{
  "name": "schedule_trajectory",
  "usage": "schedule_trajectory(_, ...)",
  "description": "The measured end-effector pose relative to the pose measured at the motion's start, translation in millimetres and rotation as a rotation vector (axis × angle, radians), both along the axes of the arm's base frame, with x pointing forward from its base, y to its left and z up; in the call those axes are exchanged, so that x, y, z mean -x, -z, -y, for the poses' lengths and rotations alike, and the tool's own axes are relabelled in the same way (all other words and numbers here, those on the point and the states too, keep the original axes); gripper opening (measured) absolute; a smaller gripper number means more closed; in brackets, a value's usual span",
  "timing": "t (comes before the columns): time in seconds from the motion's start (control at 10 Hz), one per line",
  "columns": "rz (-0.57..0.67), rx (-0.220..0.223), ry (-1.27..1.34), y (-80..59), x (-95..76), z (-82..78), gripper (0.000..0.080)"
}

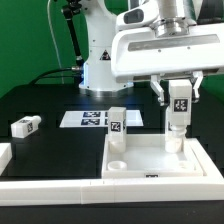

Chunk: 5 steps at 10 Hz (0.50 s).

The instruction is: Assemble square table

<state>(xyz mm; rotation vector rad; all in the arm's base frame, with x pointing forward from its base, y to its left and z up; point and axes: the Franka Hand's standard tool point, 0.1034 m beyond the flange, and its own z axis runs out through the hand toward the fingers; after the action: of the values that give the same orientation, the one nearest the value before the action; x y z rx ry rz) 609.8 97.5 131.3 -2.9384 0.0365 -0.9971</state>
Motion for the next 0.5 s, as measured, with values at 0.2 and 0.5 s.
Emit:
schedule_trajectory(0.2, -0.015, 0.011, -0.002, 20.6, -1.0, 0.0, 0.0288)
schedule_trajectory(0.5, -0.02, 0.014, -0.009, 30.1, -7.6, -4.9, 0.0288)
